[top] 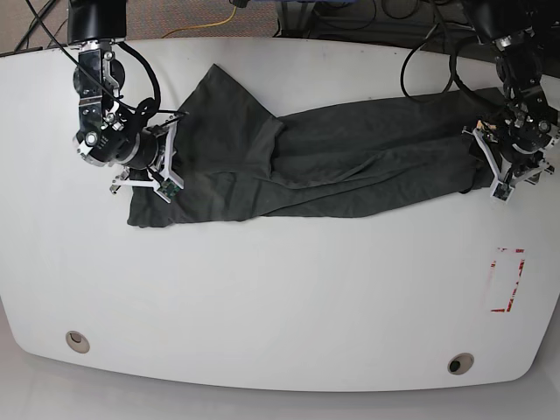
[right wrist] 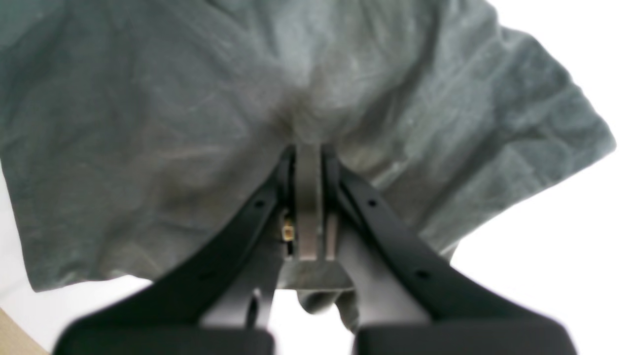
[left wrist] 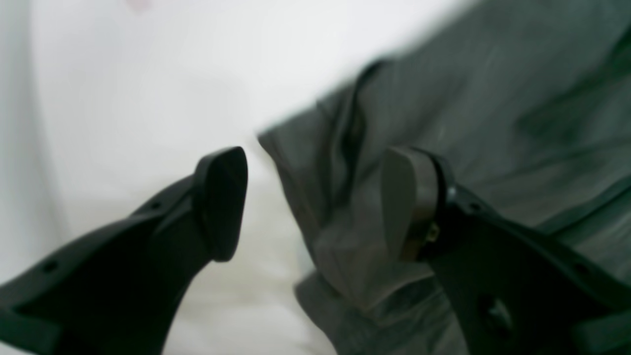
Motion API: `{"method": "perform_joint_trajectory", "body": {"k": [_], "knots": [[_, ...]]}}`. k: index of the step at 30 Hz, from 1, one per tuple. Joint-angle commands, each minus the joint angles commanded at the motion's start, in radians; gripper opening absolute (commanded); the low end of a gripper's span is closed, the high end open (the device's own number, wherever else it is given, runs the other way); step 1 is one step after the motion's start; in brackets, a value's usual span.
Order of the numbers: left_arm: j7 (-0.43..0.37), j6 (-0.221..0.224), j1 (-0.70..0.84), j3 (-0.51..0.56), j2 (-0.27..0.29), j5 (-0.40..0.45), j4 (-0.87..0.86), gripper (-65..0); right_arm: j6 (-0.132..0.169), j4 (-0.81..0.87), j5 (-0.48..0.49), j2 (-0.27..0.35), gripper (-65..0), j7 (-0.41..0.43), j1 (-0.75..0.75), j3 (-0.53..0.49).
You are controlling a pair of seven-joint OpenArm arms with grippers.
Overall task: Layout the t-shirt on the table in an organized manner, then fold the t-shirt properly
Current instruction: 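Release the right gripper and lift it off the strip end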
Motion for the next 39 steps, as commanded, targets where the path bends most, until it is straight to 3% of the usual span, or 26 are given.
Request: {"method": "perform_joint_trajectory", "body": {"k": [7,15,19,23,26,39], "knots": [[-0.06,0.0,0.064,-0.002,-0.049,0.017,-0.029,-25.3,0.0,0.048,0.008,-0.005,-63.6,-0.023,0.009,0.038],[-0.063,0.0,0.064,0.002,-0.075,0.015,-0.021,-25.3,0.0,0.166,0.008,-0.141,-63.4,-0.239,0.098,0.071],[-0.063,0.0,0.051,0.003,-0.074,0.015,-0.021,-25.3,0.0,0.16,0.002,-0.221,-63.4,-0.253,0.097,0.069],[-0.063,0.0,0.037,0.003,-0.074,0.017,-0.021,-25.3,0.0,0.124,0.002,-0.249,-63.4,-0.252,0.094,0.069],[-0.063,0.0,0.035,0.003,-0.074,0.017,-0.023,-25.3,0.0,0.071,0.002,-0.245,-63.4,-0.203,0.083,0.069],[-0.064,0.0,0.029,0.003,-0.078,0.017,-0.029,-25.3,0.0,-0.318,0.002,-0.08,-63.4,0.133,0.094,0.068]]}}
